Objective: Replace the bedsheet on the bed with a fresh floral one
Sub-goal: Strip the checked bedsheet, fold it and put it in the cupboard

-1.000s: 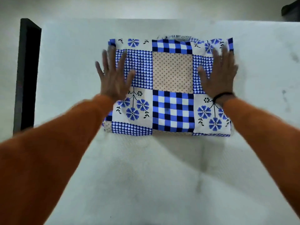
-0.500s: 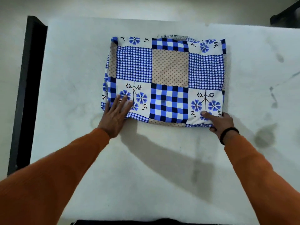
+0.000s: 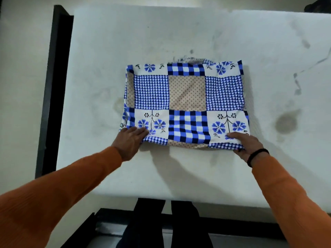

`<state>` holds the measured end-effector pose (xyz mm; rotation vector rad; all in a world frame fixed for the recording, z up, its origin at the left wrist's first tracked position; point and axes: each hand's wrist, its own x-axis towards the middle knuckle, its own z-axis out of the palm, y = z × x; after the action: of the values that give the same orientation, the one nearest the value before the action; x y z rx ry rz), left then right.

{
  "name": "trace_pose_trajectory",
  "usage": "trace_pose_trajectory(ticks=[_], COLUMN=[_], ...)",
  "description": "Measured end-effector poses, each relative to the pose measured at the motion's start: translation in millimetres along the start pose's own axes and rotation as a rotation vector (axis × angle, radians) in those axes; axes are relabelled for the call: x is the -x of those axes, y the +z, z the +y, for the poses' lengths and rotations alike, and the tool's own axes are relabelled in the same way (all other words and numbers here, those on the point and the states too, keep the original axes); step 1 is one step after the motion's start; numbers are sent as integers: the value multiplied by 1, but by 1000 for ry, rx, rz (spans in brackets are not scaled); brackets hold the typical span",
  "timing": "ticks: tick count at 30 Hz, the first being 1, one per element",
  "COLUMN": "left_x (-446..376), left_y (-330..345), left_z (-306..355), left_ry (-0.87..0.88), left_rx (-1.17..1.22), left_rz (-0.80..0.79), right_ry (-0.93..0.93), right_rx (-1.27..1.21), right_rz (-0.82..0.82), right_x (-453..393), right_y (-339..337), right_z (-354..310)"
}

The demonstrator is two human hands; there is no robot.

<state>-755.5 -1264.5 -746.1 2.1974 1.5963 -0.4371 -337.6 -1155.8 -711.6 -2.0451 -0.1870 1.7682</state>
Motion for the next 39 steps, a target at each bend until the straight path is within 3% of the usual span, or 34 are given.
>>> trace_pose_trajectory(ticks=[4, 7, 10, 13, 16, 19, 25, 27, 36, 37, 39], left_x=[5, -17, -45, -74, -99, -112, -99, -93, -60, -58, -58], left_y=[-1, -30, -73, -117, -141, -138, -101, -81, -31, -26, -19], left_z=[21, 25, 27, 28, 18, -1, -32, -46, -89, -92, -99], left_ry=[-11, -154, -339, -394, -421, -462, -498, -575, -700, -709, -717], left_rx=[-142, 86, 619, 1082, 1304, 1314, 1353, 1399, 1195, 1207, 1237], left_rz=[-368, -472, -331, -168, -67, -20, 152, 195, 243, 251, 224], right_ry=[-213, -494, -683, -757, -792, -858, -745, -740, -735, -820, -1189], right_rx=[72, 239, 512, 656, 859, 1009, 1377, 1421, 1540, 1498, 1381], right_rz=[2, -15, 50, 66, 84, 51, 0, -42, -343, -331, -158], right_x=[17, 32, 49, 70, 88, 97, 91, 89, 94, 95, 91], right_y=[2, 34, 83, 142, 196, 238, 280, 283, 294, 293, 289], right_z=[21, 12, 11, 27, 54, 85, 127, 136, 167, 165, 159])
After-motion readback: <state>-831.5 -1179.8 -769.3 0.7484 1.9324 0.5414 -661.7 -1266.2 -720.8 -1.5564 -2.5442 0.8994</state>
